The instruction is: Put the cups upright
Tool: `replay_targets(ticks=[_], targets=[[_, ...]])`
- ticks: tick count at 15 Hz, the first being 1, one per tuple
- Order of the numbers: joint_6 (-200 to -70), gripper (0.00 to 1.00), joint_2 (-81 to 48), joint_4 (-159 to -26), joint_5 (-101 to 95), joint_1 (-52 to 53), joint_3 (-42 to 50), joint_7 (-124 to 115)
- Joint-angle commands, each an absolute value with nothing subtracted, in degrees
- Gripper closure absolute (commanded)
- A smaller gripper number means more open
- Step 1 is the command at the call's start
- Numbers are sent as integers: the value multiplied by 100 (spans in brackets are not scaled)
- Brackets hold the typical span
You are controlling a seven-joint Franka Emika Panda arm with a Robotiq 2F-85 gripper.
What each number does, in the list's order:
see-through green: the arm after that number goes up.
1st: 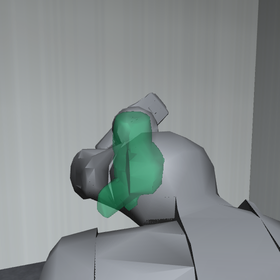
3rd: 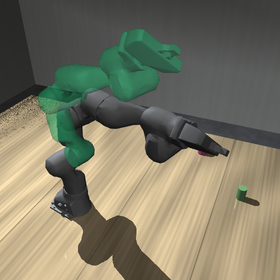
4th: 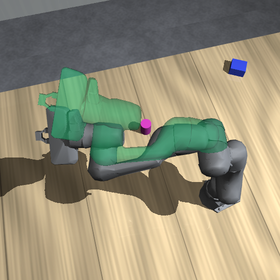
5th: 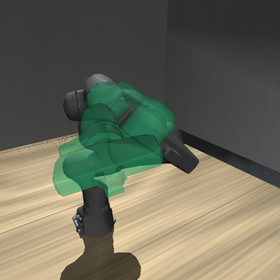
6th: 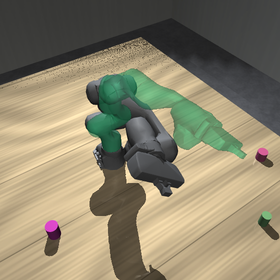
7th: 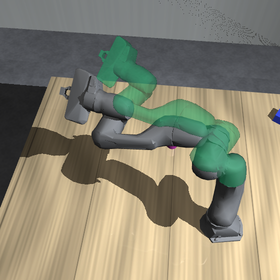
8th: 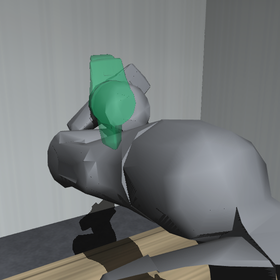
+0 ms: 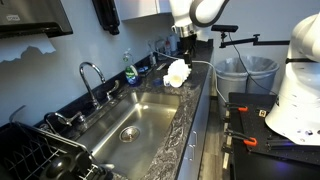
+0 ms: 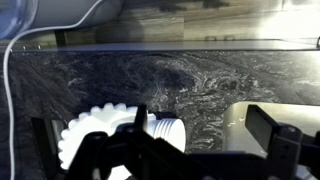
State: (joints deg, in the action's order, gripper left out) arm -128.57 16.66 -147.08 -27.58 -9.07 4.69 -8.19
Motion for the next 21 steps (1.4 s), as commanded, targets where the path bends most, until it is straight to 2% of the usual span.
replay_targets(ticks=[1,9,16,21], targets=[[-13292,0,1025,-14481,-3217,-1169,403,-1624],[-13659,0,191,-14088,-4141,-1165,548,-3113],[-13661,0,250,-14186,-3909,-1099,615,-2867],[-13697,0,11,-14031,-4796,-1036,570,-3827]])
